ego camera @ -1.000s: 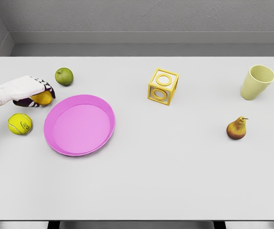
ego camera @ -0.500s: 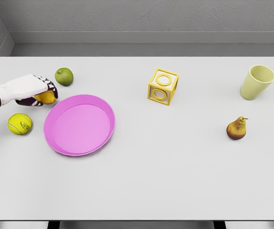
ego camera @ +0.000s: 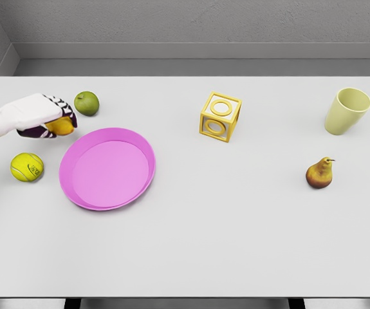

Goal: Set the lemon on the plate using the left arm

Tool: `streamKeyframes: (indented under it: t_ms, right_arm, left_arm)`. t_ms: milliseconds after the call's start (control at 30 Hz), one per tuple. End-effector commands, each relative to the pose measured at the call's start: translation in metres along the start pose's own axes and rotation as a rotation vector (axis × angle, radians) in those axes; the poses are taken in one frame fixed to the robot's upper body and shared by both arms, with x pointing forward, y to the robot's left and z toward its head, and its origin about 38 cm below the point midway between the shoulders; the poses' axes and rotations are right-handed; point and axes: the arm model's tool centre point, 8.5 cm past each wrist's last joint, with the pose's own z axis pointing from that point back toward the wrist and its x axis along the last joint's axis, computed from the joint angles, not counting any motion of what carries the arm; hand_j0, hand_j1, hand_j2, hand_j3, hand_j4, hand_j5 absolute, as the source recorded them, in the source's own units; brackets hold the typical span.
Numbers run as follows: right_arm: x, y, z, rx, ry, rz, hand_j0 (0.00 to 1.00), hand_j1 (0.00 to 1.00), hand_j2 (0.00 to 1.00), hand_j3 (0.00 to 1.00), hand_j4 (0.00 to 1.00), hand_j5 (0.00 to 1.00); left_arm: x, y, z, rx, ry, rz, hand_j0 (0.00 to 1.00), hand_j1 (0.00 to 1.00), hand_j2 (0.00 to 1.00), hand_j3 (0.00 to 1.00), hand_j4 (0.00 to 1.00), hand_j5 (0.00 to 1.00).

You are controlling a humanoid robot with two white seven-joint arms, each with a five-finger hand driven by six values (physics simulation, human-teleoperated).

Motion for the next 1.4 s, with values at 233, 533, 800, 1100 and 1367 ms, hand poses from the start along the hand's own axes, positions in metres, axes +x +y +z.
streamKeyframes:
  t_ms: [233,533,800,1100,1367]
  right_arm:
    - [0.000,0.000,0.000,0.000,0.001,0.000,1.00,1.00,1.00,1.00,1.00,1.00]
    - [0.000,0.000,0.000,0.000,0.001,0.000,1.00,1.00,1.00,1.00,1.00,1.00]
    - [0.000,0.000,0.000,0.000,0.001,0.000,1.00,1.00,1.00,1.00,1.00,1.00]
    - [0.000,0.000,0.000,0.000,-0.001,0.000,1.00,1.00,1.00,1.00,1.00,1.00]
    - [0.000,0.000,0.000,0.000,-0.001,0.000,1.00,1.00,1.00,1.00,1.00,1.00]
  left_arm:
    - [0.014,0.024,0.009,0.042,-0.044,-0.058,0.54,0.54,0.54,0.54,0.54,0.54]
    - [0.033,0.033,0.010,0.071,-0.099,-0.087,0.54,0.54,0.54,0.54,0.54,0.54]
    - [0.047,0.037,0.011,0.082,-0.135,-0.108,0.54,0.54,0.54,0.54,0.54,0.54]
    - [0.060,0.044,0.015,0.100,-0.173,-0.125,0.54,0.54,0.54,0.54,0.54,0.54]
    - [0.074,0.046,0.015,0.111,-0.212,-0.137,0.54,0.54,0.54,0.54,0.54,0.54]
